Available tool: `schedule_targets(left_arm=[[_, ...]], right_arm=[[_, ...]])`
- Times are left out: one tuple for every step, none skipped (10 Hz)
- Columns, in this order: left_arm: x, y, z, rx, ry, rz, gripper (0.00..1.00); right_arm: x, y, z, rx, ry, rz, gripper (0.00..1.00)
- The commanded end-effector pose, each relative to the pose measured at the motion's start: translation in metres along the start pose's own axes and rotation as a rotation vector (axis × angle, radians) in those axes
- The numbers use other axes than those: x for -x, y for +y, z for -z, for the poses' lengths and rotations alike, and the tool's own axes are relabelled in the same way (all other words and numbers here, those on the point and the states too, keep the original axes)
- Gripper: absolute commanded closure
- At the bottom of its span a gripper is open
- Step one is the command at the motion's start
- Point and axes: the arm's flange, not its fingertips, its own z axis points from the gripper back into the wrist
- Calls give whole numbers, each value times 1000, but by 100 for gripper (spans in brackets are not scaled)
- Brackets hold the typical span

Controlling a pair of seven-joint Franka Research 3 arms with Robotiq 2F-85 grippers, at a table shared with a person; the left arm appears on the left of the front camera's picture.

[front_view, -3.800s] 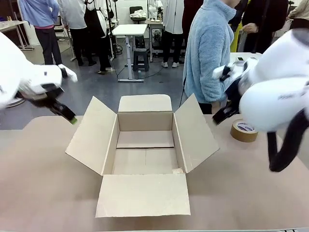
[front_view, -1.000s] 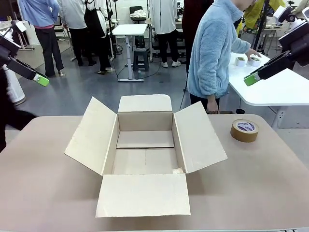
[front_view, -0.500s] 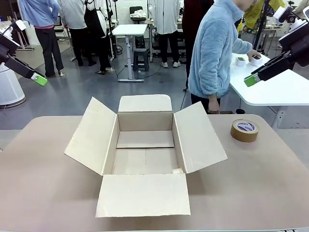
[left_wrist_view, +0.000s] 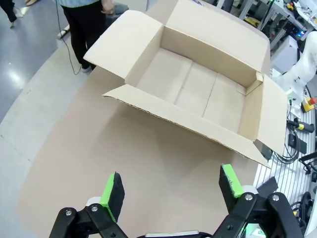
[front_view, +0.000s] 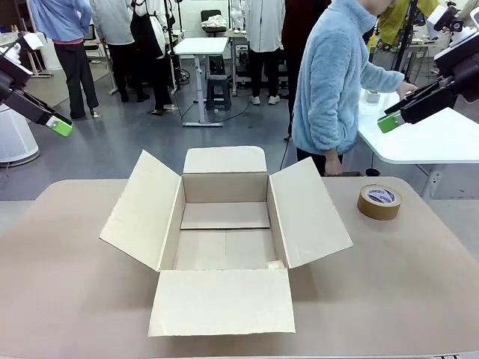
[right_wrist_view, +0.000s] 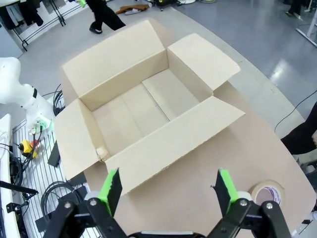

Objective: Wrap the clocks to prevent damage.
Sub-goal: Open the side flaps of the Package Box.

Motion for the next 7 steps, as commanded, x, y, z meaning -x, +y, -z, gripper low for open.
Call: schedule_targets(left_arm=[[-2,2,-1,-28,-3,-12,0],[-2,2,-1,-28,-3,-12,0],[0,0,0,-5,0,-1,0],[4,-4,-2,15,-26,51,60],[7,-7,-4,16,-29,71,60],[8,-10,-5,19,-30,79,100],[6,-12,-5,33,-37,83,65]], right_arm=[[0,-2,0,16,8,12,0],[0,-2,0,16,8,12,0],[1,-1,-1,8,5,3,0],[5,6,-1,-12,11,-63,59],[6,11,-1,-13,19,-79,59],[7,13,-2,-1,30,-80,100],[6,13,-3,2,38,-80,63]])
